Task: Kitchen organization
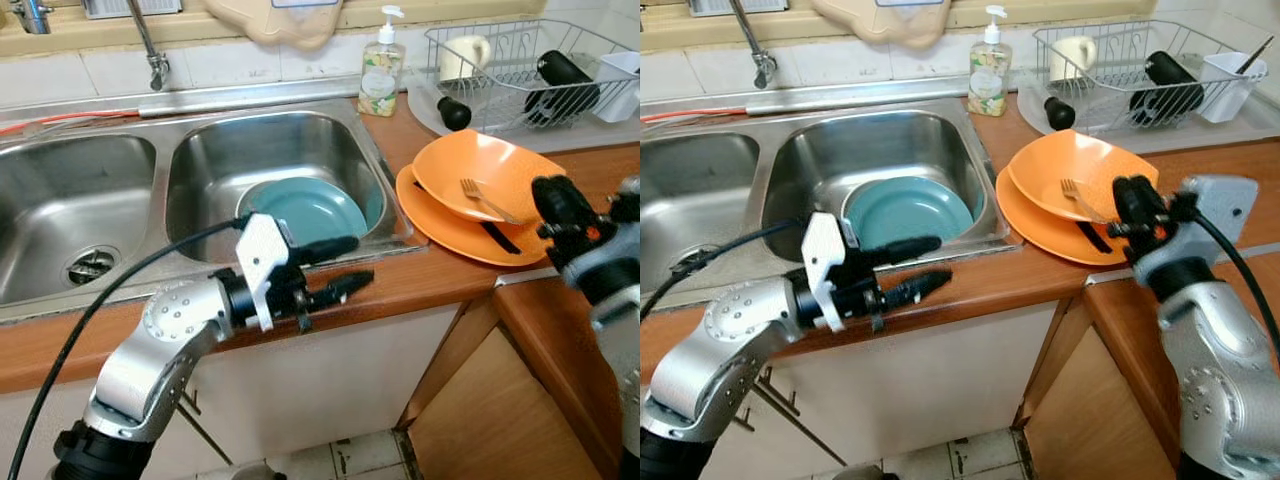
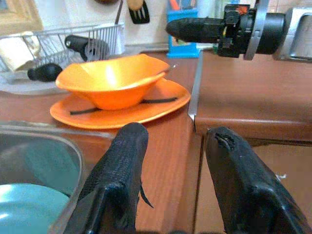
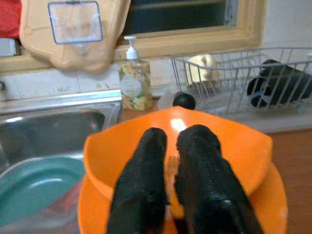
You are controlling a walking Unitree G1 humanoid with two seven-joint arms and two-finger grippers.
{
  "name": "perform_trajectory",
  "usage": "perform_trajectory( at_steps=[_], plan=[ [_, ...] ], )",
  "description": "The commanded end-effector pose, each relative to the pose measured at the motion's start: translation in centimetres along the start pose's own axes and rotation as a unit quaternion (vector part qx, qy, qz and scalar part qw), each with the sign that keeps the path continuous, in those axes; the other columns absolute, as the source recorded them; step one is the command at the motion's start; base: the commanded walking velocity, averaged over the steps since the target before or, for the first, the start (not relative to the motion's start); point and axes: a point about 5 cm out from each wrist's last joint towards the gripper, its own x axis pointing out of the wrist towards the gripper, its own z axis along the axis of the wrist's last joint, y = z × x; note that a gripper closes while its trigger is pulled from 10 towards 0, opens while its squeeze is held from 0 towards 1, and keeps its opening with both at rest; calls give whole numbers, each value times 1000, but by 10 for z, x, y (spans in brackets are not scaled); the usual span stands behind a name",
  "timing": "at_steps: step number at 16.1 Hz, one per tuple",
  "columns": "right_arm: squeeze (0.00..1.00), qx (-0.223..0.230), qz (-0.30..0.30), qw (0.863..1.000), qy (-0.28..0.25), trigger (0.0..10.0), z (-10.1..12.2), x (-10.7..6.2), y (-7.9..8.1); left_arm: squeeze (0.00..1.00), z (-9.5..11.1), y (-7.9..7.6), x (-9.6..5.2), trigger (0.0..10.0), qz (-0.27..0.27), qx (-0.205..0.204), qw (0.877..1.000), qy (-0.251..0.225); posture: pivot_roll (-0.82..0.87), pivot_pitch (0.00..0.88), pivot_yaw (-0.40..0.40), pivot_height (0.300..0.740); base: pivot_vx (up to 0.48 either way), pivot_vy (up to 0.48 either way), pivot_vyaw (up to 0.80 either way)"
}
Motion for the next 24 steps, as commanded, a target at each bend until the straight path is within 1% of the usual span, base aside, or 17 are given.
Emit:
perform_trajectory(
  at_steps=[1, 3, 4, 5, 6, 8, 9, 10, 11, 12, 14, 16, 17, 18, 19, 20, 24],
  plan=[
    [1000, 0, 11, 1000, 1, 10000, -1, -2, -4, 0, -3, -1, -1, 10000, -5, -1, 1000, 12, -47, 0, 59, 740, 0, 0, 0],
    [1000, 11, 7, 1000, -4, 10000, 0, -6, -12, 0, -3, -1, -1, 10000, -4, -3, 1000, 12, -49, 0, 55, 740, 0, 0, 0],
    [1000, 38, -4, 999, -16, 10000, 1, -7, -18, 0, -4, -1, -1, 10000, -4, -5, 1000, 13, -49, 0, 55, 740, 0, 0, 0],
    [1000, 41, -5, 999, -17, 10000, 1, -7, -20, 0, -4, -1, -1, 10000, -5, -6, 1000, 13, -51, 0, 54, 740, 0, 0, 0],
    [1000, 32, 0, 999, -11, 10000, 0, -8, -20, 0, -4, -2, -1, 10000, -5, -6, 1000, 13, -51, 0, 54, 740, 0, 0, 0],
    [1000, 18, 17, 1000, 1, 10000, -3, -9, -16, 0, -5, -2, -1, 10000, -6, -7, 1000, 14, -51, 0, 54, 740, 0, 0, 0],
    [1000, 15, 30, 999, 6, 10000, -5, -8, -11, 0, -5, -2, -1, 10000, -6, -7, 1000, 14, -52, 0, 51, 740, 0, 0, 0],
    [1000, -2, 42, 999, 18, 10000, -9, -7, -3, 0, -5, -2, -1, 10000, -5, -7, 1000, 13, -52, 0, 51, 740, 0, 0, 0],
    [643, -20, 47, 998, 35, 10000, -14, -5, 2, 0, -5, -2, 0, 10000, -5, -6, 1000, 13, -51, 0, 50, 740, 0, 0, 0],
    [0, -27, 44, 998, 41, 10000, -17, -2, 5, 0, -4, -2, 0, 10000, -6, -5, 1000, 13, -49, 0, 49, 740, 0, 0, 0],
    [0, -23, 43, 998, 40, 10000, -17, 1, 8, 0, -4, -2, 0, 10000, -6, -4, 1000, 14, -47, 0, 48, 740, 0, 0, 0],
    [0, -26, 48, 997, 54, 10000, -22, 4, 13, 0, -4, -2, 0, 10000, -4, -3, 1000, 15, -44, 0, 43, 740, 0, 0, 0],
    [0, -29, 36, 997, 62, 8078, -24, 6, 12, 0, -4, -2, 0, 10000, -4, -3, 1000, 15, -42, 0, 41, 740, 0, 0, 0],
    [0, -30, 22, 997, 68, 4157, -27, 8, 10, 0, -4, -2, 0, 10000, -3, -3, 1000, 15, -42, 0, 41, 740, 0, 0, 0],
    [0, -29, 16, 997, 73, 1686, -28, 9, 9, 0, -5, -3, -1, 10000, -2, -3, 1000, 15, -41, 0, 38, 740, 0, 0, 0],
    [0, -25, 18, 997, 75, 0, -29, 10, 10, 0, -5, -3, -1, 10000, -2, -3, 1000, 15, -40, 0, 36, 740, 0, 0, 0],
    [0, -16, 21, 997, 72, 0, -28, 12, 12, 0, -4, -2, -1, 10000, -2, 0, 1000, 15, -39, 0, 36, 740, 0, 0, 0]
  ],
)
